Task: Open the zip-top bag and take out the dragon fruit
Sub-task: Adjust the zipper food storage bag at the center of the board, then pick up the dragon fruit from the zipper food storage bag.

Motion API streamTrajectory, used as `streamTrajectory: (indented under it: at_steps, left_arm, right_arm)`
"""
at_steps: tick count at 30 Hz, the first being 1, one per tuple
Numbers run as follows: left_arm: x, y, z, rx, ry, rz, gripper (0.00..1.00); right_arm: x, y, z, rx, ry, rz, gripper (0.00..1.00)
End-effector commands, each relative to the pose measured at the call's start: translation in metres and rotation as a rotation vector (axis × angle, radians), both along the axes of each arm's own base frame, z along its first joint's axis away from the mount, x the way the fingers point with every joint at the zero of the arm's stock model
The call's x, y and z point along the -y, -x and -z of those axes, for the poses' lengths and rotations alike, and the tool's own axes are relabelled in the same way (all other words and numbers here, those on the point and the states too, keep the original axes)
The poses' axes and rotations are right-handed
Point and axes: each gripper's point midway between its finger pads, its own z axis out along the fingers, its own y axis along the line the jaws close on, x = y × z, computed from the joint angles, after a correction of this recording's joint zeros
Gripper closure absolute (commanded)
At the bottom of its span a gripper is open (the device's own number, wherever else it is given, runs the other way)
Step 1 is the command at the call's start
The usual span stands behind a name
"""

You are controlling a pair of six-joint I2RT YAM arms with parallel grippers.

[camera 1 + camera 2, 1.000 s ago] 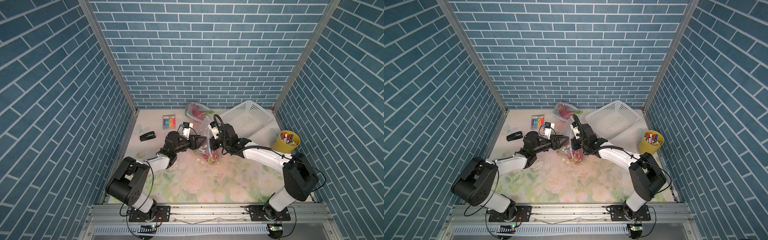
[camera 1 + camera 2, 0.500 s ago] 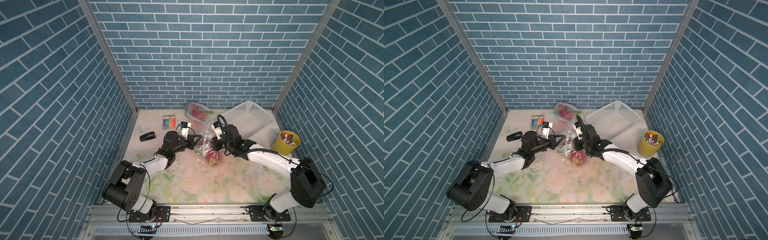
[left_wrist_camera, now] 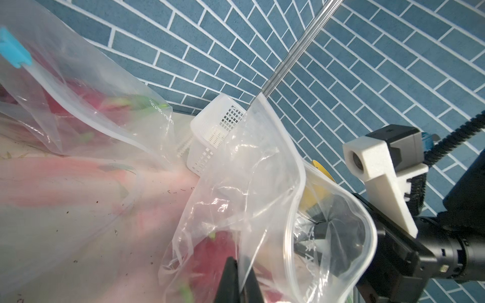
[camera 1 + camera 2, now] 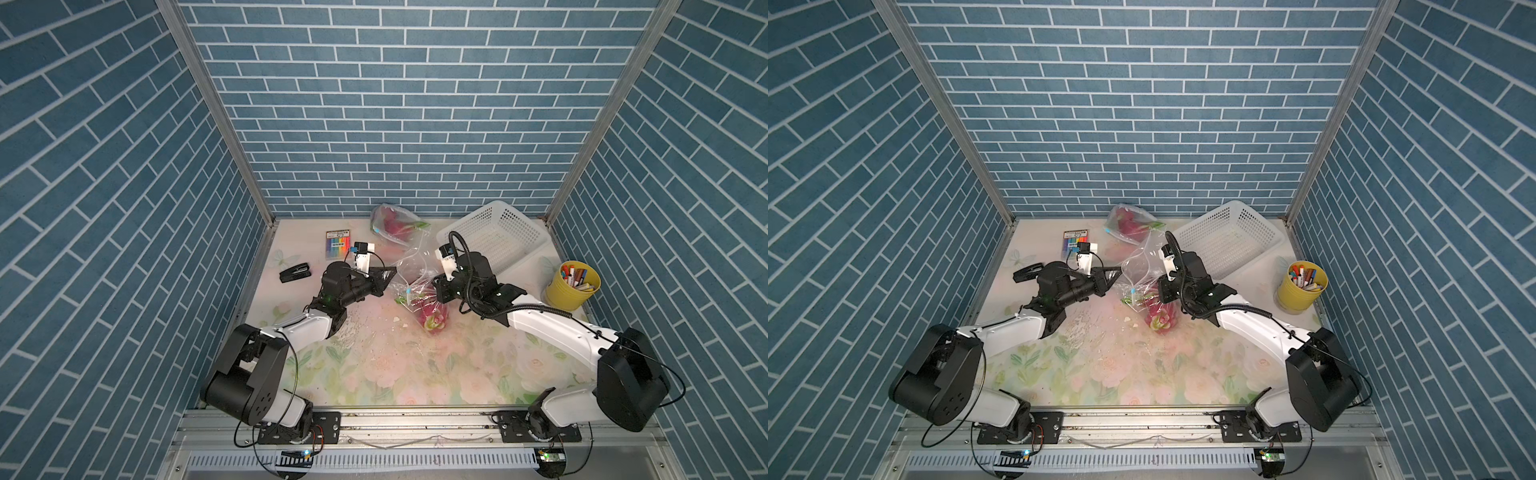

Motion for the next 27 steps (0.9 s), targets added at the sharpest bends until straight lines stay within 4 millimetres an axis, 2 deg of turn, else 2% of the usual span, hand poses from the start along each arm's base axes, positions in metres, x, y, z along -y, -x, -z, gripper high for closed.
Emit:
streamTrajectory:
  at_steps: [1,3,4,10,12,14,18,20,23,25,27]
  left_arm:
    - [-0.006,-0.004,-0.026,0.067,0.002,-0.021,1.0]
    - [-0.009,-0.004,-0.042,0.103,-0.006,-0.038,1.0]
    - [-0.01,-0.003,-0.049,0.118,-0.005,-0.042,1.0]
    - [-0.016,0.01,-0.099,0.228,0.021,-0.051,1.0]
    - [-0.017,0.014,-0.108,0.255,0.023,-0.051,1.0]
    - [-0.016,0.015,-0.107,0.261,0.014,-0.046,1.0]
    - [-0.004,0.011,-0.081,0.195,0.0,0.001,1.0]
    - [0.003,0.008,-0.068,0.157,0.002,0.032,1.0]
    - [0.011,0.006,-0.061,0.132,0.01,0.063,1.0]
    - [0.013,0.006,-0.062,0.131,0.021,0.075,1.0]
    - [0.013,0.008,-0.064,0.133,0.033,0.08,1.0]
  right_arm:
    - [-0.006,-0.005,-0.039,0.047,-0.061,-0.016,0.62]
    - [-0.005,-0.003,-0.055,0.072,-0.056,-0.03,0.44]
    - [-0.004,-0.002,-0.061,0.082,-0.051,-0.035,0.41]
    - [-0.006,0.005,-0.098,0.117,-0.078,-0.077,0.39]
    - [-0.009,0.007,-0.109,0.125,-0.103,-0.091,0.39]
    - [-0.01,0.008,-0.117,0.137,-0.123,-0.094,0.39]
    - [-0.012,0.01,-0.125,0.143,-0.16,-0.104,0.48]
    - [-0.018,0.015,-0.126,0.126,-0.195,-0.135,0.64]
    - [-0.027,0.018,-0.125,0.102,-0.226,-0.173,0.87]
    - [-0.032,0.016,-0.12,0.083,-0.247,-0.179,0.98]
    - [-0.039,0.014,-0.112,0.053,-0.264,-0.191,1.0]
